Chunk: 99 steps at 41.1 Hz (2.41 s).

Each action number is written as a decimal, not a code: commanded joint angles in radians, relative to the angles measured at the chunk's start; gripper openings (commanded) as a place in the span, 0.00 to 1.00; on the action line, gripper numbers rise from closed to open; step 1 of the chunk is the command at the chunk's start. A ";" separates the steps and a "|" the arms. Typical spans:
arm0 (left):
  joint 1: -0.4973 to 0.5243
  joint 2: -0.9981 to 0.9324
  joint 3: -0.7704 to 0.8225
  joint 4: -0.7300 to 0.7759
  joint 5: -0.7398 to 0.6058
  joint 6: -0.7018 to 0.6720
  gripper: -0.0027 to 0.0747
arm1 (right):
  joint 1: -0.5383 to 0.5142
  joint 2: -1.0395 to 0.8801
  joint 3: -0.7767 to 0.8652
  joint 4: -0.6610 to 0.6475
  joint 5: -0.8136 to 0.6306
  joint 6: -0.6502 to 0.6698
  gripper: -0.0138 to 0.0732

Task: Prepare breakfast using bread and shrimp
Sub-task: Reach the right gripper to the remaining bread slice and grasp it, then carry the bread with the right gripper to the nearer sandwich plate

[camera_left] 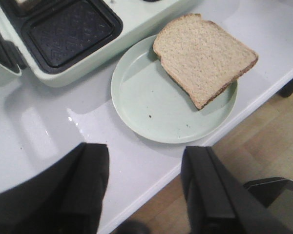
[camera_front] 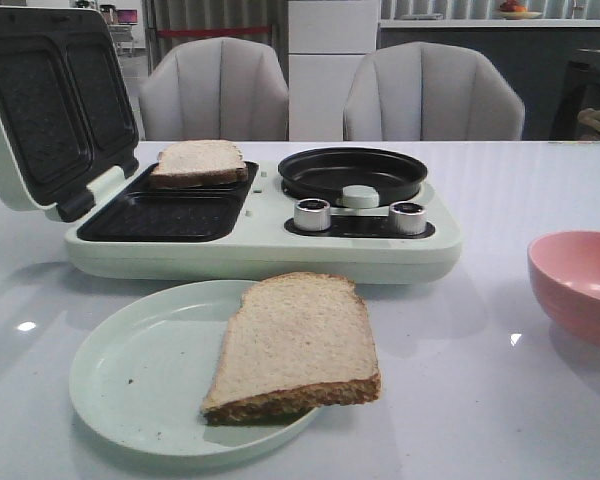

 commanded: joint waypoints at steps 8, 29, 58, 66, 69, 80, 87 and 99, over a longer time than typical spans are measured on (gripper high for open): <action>-0.004 -0.003 -0.029 0.007 -0.113 0.001 0.56 | 0.173 0.276 -0.035 0.320 -0.019 -0.190 0.76; -0.004 -0.003 -0.029 0.005 -0.113 0.001 0.56 | 0.427 0.754 -0.217 0.591 -0.127 -0.349 0.76; -0.004 -0.003 -0.029 0.004 -0.113 0.001 0.56 | 0.427 0.963 -0.412 0.591 -0.061 -0.350 0.48; -0.004 -0.003 -0.029 0.004 -0.113 0.001 0.56 | 0.427 0.963 -0.412 0.590 -0.048 -0.350 0.37; -0.004 -0.003 -0.029 0.004 -0.113 0.001 0.56 | 0.427 0.963 -0.412 0.590 -0.048 -0.350 0.31; -0.004 -0.003 -0.029 0.004 -0.113 0.001 0.56 | 0.426 0.960 -0.412 0.579 -0.049 -0.352 0.20; -0.004 -0.003 -0.029 0.004 -0.113 0.001 0.56 | 0.426 0.896 -0.412 0.579 -0.034 -0.354 0.20; -0.004 -0.003 -0.029 0.004 -0.113 0.001 0.56 | 0.426 0.721 -0.419 0.579 0.007 -0.355 0.20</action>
